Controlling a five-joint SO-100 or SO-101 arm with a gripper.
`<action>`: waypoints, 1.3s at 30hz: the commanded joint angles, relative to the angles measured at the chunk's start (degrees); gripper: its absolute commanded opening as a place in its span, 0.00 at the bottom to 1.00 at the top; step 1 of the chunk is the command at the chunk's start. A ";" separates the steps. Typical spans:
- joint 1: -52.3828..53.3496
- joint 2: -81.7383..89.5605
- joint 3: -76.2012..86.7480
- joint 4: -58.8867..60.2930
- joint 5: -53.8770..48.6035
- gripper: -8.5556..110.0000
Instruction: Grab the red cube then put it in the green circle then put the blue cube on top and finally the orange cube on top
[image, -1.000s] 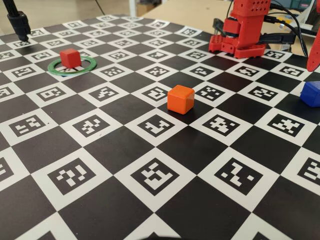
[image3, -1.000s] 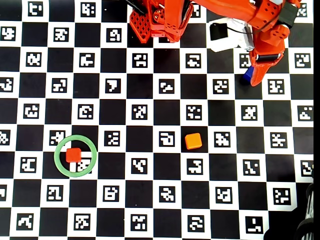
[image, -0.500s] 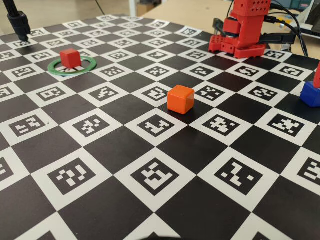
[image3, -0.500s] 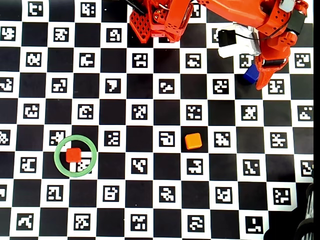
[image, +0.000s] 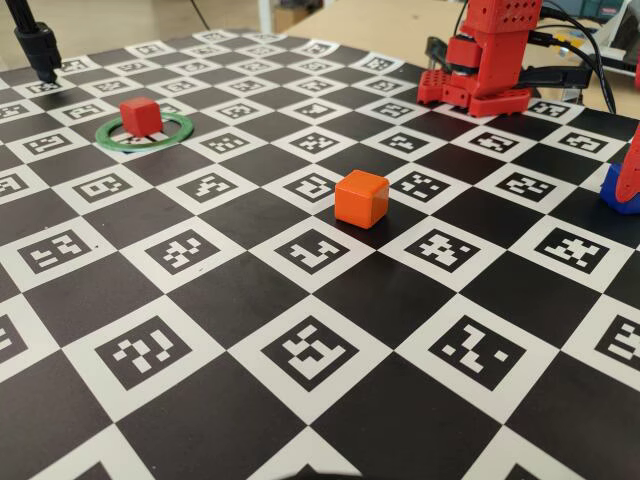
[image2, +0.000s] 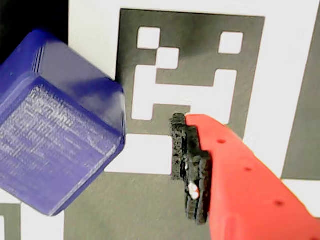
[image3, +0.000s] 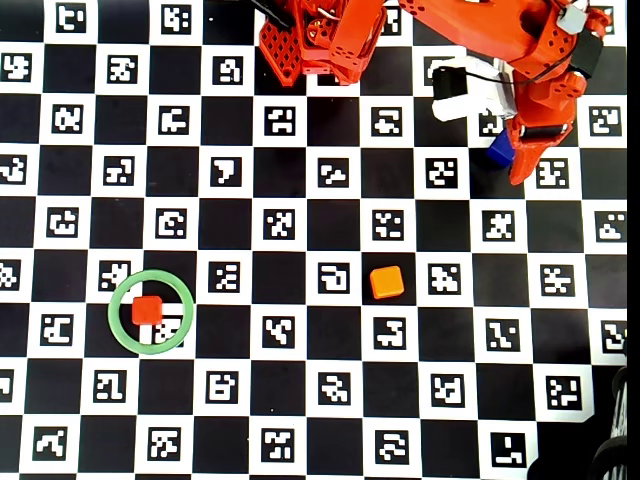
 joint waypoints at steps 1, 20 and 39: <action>0.53 1.32 0.00 -0.97 0.26 0.43; 1.14 0.88 1.67 -4.13 2.72 0.42; 3.08 1.23 0.62 -5.45 14.41 0.38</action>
